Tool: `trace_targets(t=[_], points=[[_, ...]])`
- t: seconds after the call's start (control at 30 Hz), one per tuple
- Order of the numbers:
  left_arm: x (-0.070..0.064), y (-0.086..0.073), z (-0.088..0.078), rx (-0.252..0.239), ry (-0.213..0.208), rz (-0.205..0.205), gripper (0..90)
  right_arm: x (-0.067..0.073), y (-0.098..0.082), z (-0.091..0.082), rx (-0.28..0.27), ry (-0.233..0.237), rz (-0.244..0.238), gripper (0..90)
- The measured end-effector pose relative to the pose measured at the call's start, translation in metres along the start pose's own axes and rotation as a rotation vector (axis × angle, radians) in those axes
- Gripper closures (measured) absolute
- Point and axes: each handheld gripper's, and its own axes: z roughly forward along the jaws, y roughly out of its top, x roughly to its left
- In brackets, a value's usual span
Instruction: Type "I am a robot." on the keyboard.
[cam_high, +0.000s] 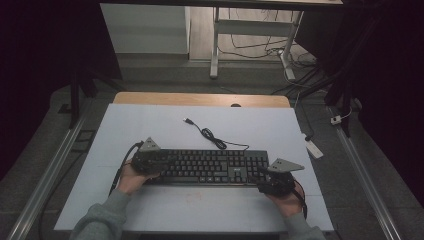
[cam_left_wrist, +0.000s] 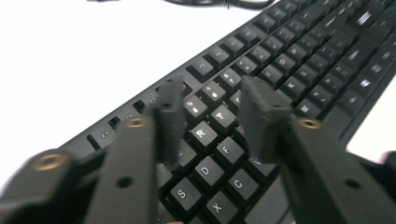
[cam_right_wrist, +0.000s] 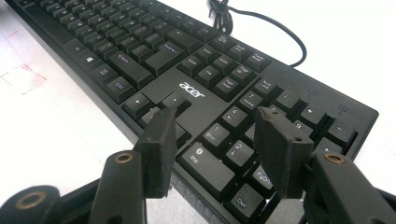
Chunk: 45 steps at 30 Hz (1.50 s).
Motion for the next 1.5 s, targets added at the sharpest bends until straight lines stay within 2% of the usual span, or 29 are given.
trace_targets(t=[0.13,0.27,0.4,0.9,1.17,1.33,1.5], points=[[0.0,-0.003,-0.012,-0.004,-0.012,-0.008,44.6,-0.001,-0.001,-0.001,-0.001,-0.003,0.004,49.1],[0.001,-0.008,-0.022,-0.009,-0.016,-0.018,40.1,-0.001,-0.001,-0.001,-0.001,-0.004,0.005,49.0],[0.002,-0.01,-0.027,-0.004,-0.04,-0.035,36.1,-0.001,0.0,-0.001,-0.002,-0.005,0.006,49.0],[0.002,-0.011,-0.028,0.005,-0.041,-0.047,32.8,-0.001,0.0,-0.001,-0.007,-0.01,0.001,49.1],[0.002,-0.011,-0.027,0.012,-0.039,-0.041,32.6,0.002,0.007,-0.001,-0.037,-0.002,-0.004,50.9],[0.001,-0.011,-0.026,0.017,-0.038,-0.04,32.6,0.005,0.015,0.0,-0.061,0.027,-0.018,59.4],[0.001,-0.011,-0.025,0.022,-0.039,-0.034,32.5,0.009,0.023,0.003,-0.089,0.082,-0.029,75.4]])
